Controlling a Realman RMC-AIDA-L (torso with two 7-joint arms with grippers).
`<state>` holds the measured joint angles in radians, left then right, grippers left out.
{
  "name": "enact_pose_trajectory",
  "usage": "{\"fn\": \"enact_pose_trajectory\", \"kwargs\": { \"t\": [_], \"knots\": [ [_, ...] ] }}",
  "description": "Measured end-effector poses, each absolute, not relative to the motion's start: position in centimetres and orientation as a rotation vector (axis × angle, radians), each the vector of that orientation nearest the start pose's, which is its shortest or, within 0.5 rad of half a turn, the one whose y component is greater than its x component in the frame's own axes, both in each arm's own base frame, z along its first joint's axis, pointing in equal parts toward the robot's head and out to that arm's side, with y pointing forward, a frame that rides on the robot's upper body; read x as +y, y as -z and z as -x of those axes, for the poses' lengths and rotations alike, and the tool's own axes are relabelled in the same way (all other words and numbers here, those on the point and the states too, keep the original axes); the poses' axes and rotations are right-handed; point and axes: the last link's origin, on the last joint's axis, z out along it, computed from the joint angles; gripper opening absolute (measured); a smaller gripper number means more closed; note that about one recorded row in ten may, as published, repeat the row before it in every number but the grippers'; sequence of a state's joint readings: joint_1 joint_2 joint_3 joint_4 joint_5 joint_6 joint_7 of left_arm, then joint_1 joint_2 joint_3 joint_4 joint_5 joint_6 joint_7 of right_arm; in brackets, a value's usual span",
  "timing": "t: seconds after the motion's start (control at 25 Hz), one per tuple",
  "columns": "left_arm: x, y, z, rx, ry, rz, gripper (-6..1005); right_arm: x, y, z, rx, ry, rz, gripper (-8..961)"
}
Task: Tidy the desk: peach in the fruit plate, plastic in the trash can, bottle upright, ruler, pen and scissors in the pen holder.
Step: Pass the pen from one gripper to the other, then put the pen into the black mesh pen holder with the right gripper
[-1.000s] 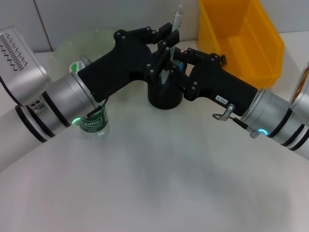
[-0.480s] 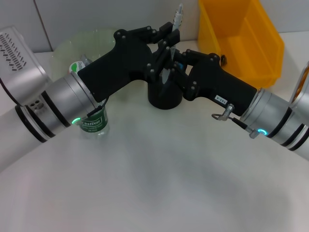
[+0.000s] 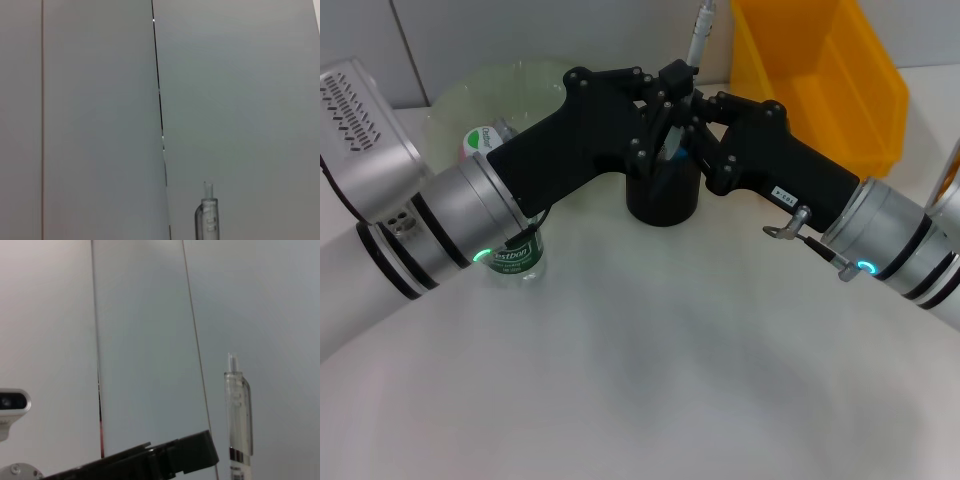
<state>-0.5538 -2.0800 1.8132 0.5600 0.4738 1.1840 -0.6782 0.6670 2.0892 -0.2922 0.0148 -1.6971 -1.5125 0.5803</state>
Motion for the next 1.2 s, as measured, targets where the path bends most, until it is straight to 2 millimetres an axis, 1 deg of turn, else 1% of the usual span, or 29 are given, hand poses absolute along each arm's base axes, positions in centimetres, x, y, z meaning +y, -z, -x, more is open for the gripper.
{"fn": "enact_pose_trajectory", "kwargs": {
  "t": [0.2,0.32,0.48,0.68,0.8,1.0,1.2],
  "knots": [
    [34.8,6.3,14.5,-0.099,1.240,2.337,90,34.1,4.8,-22.2,0.344,-1.199,2.168,126],
    [34.4,6.1,14.7,-0.102,1.261,2.328,94,34.6,4.5,-22.7,0.362,-1.165,2.139,129],
    [33.4,5.7,16.0,-0.130,1.281,2.303,98,35.6,3.7,-22.7,0.313,-1.127,2.111,133],
    [31.1,4.9,18.2,-0.169,1.333,2.253,321,37.1,3.4,-22.0,0.225,-1.054,2.077,139],
    [29.4,4.4,19.8,-0.184,1.355,2.223,598,38.3,3.7,-21.6,0.244,-1.006,2.073,142],
    [27.7,4.2,21.1,-0.182,1.355,2.202,782,39.7,4.7,-21.0,0.289,-0.933,2.099,147],
    [27.5,4.3,21.4,-0.205,1.354,2.202,782,40.3,5.5,-20.5,0.301,-0.885,2.130,153]
  ]
}}
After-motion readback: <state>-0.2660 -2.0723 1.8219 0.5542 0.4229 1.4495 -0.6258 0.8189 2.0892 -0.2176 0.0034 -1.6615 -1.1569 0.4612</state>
